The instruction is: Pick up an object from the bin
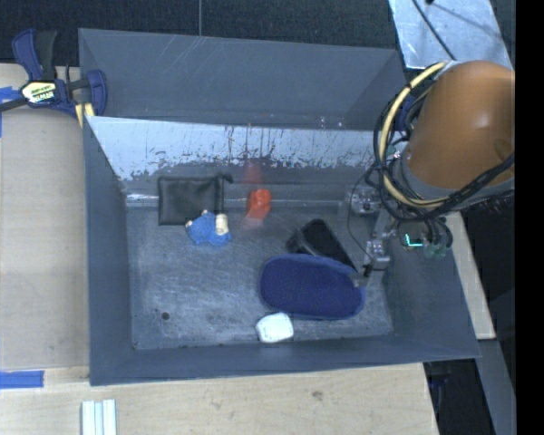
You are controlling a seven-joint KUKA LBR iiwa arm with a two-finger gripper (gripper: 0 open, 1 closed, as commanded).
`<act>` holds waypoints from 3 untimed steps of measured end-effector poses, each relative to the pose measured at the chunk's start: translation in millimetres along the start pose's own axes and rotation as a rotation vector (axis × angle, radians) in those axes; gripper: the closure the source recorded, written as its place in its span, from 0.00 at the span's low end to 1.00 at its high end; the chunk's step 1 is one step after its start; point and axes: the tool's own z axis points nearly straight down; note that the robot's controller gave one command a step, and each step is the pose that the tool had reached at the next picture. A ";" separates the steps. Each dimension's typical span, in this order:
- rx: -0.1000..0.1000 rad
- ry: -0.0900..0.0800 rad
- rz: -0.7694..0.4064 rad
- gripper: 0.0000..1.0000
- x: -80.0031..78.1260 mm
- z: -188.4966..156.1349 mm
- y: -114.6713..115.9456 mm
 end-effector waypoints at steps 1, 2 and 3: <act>-0.001 -0.004 -0.558 0.00 -10.0 136.3 5.2; 0.007 -0.011 -0.556 1.00 -11.8 134.2 1.9; 0.005 -0.017 -0.579 1.00 -14.4 -4.2 8.7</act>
Offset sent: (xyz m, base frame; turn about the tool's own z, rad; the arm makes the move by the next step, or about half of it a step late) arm 0.0073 0.0034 -0.1412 -0.5574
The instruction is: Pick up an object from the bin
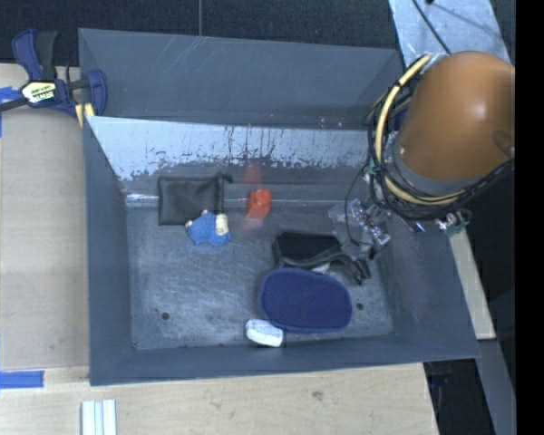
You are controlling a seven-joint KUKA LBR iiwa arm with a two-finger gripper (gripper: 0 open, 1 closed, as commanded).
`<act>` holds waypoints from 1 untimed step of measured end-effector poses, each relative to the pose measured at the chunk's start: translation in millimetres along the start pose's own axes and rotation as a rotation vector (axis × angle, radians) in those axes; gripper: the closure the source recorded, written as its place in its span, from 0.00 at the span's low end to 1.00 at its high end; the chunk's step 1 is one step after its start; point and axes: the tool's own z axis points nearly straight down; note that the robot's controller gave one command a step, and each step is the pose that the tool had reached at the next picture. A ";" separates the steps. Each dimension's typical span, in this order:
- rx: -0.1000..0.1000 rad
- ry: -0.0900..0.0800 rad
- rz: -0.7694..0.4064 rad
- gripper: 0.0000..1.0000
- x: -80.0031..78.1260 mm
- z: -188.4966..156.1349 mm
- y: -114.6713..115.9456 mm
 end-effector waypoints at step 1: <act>-0.005 0.012 0.545 1.00 -23.6 69.4 7.5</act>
Offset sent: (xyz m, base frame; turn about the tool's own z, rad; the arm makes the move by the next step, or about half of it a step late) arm 0.0164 0.0188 -0.0680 0.5444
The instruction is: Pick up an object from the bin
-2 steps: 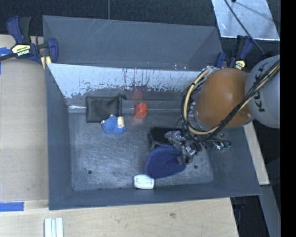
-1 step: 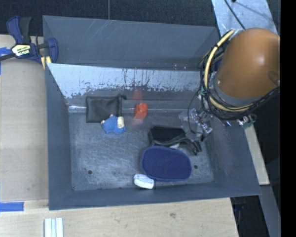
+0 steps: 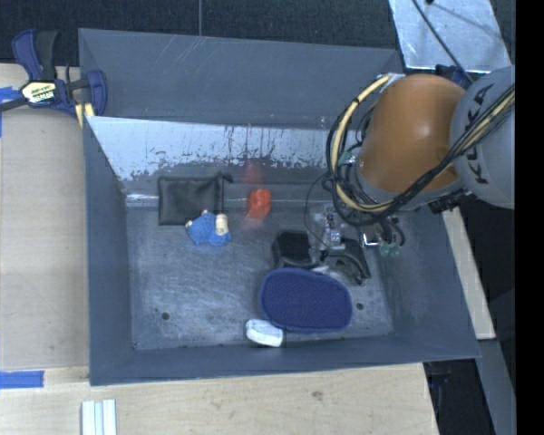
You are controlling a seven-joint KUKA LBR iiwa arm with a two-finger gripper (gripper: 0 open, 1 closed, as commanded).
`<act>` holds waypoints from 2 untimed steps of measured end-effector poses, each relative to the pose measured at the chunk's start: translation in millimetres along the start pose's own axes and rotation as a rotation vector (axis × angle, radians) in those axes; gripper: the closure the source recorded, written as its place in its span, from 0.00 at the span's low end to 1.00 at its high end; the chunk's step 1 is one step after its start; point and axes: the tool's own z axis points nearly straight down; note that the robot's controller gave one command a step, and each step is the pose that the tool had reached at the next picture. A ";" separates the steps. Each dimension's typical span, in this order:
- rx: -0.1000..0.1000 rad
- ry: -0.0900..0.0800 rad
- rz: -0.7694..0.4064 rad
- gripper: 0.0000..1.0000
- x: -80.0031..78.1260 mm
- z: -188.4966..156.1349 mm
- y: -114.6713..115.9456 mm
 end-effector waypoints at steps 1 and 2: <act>0.001 -0.003 -0.001 0.00 -0.6 -1.4 -0.7; 0.002 -0.032 -0.170 0.00 -6.8 81.9 -6.0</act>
Offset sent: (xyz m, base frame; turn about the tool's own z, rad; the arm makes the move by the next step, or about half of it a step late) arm 0.0000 0.0000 0.0000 0.0000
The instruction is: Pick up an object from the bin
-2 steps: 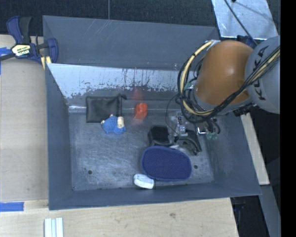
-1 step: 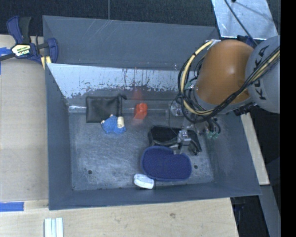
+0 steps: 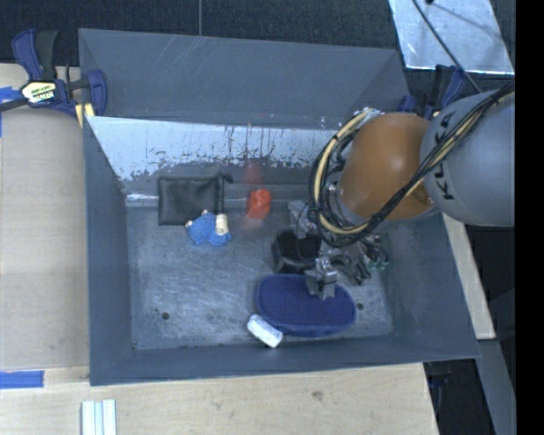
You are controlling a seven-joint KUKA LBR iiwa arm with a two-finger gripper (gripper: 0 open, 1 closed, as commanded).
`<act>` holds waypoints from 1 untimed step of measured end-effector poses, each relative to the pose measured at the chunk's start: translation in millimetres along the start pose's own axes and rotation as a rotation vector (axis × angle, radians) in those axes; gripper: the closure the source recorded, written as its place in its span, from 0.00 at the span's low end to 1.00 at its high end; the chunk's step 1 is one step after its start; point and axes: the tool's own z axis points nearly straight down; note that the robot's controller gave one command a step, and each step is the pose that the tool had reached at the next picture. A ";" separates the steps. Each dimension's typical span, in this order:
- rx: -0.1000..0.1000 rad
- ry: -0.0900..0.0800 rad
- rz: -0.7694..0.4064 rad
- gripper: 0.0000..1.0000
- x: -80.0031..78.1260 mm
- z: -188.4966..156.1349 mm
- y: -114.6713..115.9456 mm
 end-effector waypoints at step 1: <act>-0.003 0.020 -0.002 1.00 3.2 -2.2 0.8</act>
Offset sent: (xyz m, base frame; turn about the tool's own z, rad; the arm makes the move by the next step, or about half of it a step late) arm 0.0000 0.0000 0.0000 0.0000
